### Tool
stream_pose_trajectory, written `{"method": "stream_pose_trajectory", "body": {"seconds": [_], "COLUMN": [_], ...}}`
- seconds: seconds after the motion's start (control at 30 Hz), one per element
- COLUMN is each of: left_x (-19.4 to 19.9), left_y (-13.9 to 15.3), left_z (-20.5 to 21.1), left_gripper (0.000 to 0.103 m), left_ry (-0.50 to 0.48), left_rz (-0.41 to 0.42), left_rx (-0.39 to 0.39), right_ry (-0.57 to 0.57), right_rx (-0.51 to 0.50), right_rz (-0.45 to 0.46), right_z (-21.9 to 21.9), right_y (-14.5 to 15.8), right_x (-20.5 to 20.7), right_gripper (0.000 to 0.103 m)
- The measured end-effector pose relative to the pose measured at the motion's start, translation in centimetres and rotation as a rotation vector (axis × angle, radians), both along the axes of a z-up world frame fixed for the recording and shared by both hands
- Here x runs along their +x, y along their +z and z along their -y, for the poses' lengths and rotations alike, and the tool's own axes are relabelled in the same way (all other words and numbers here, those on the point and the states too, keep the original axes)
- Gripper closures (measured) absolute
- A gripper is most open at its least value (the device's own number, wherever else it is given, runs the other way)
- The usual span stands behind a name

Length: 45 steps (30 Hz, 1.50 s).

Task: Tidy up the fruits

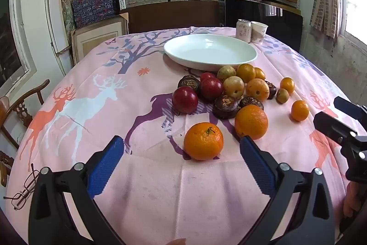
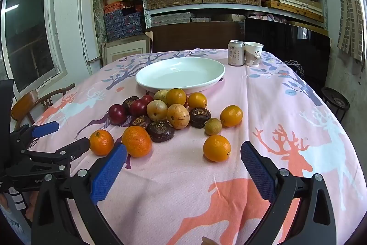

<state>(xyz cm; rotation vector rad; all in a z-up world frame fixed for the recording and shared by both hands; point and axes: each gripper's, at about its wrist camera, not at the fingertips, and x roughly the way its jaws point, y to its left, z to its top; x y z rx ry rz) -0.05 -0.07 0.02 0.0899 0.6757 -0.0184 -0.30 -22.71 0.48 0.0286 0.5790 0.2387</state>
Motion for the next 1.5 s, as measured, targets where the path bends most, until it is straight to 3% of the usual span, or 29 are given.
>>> {"method": "stream_pose_trajectory", "body": {"seconds": [1.5], "left_x": [0.06], "left_y": [-0.04], "left_z": [-0.07], "left_gripper": [0.004], "left_ry": [0.000], "left_rz": [-0.018], "left_rx": [-0.016], "right_ry": [0.000], "right_rx": [0.004], "right_rz": [0.005], "right_z": [0.17], "right_y": [-0.03], "right_x": [-0.03], "right_gripper": [0.003]}}
